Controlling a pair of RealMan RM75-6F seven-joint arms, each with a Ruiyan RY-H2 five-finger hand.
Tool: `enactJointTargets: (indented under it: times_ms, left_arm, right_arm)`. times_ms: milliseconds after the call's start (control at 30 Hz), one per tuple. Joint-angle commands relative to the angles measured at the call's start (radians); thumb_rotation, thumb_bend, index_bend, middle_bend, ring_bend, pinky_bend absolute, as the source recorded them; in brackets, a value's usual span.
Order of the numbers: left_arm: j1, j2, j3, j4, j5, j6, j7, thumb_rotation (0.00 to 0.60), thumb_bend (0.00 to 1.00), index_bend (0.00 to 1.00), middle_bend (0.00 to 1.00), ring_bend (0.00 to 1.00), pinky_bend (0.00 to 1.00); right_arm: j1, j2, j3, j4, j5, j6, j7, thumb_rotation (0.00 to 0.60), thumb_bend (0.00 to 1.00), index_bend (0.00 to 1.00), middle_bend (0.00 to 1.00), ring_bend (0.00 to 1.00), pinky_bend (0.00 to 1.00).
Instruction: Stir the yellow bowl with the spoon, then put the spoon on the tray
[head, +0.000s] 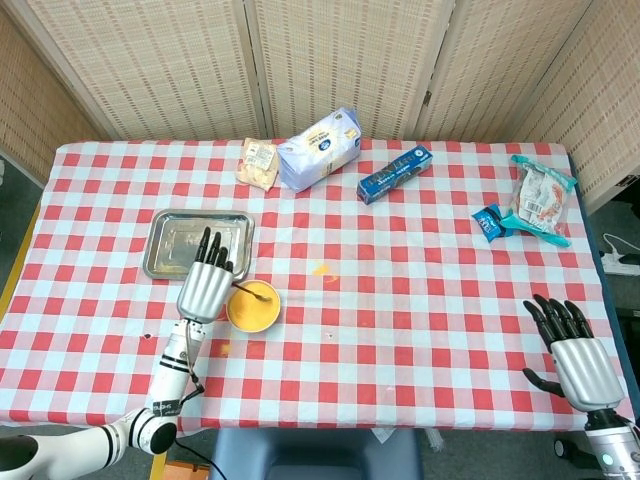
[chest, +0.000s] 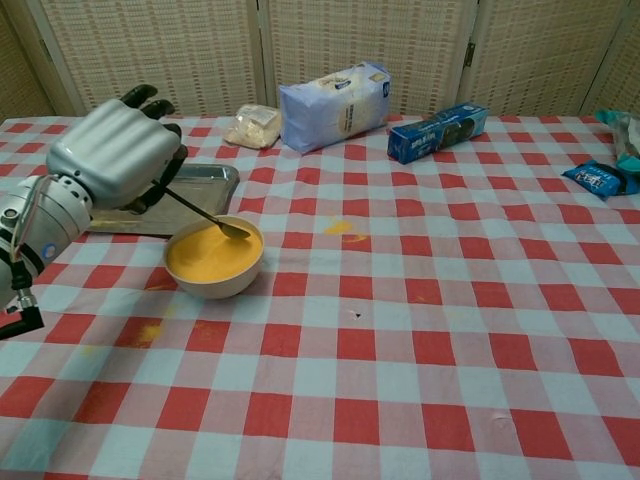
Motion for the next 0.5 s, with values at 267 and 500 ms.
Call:
enactJointTargets:
  times_ms: [267, 500]
  left_arm:
    - [0.006, -0.014, 0.054, 0.054, 0.043, 0.017, 0.015, 0.600, 0.92, 0.82, 0.33, 0.10, 0.00]
    - [0.029, 0.000, 0.093, 0.039, 0.079, 0.039, 0.019, 0.600, 0.92, 0.82, 0.33, 0.10, 0.00]
  right_arm:
    - [-0.004, -0.002, -0.003, -0.005, -0.011, 0.011, -0.010, 0.600, 0.08, 0.00, 0.00, 0.00, 0.00]
    - [-0.007, 0.000, -0.006, -0.008, -0.021, 0.020, -0.009, 0.600, 0.08, 0.00, 0.00, 0.00, 0.00]
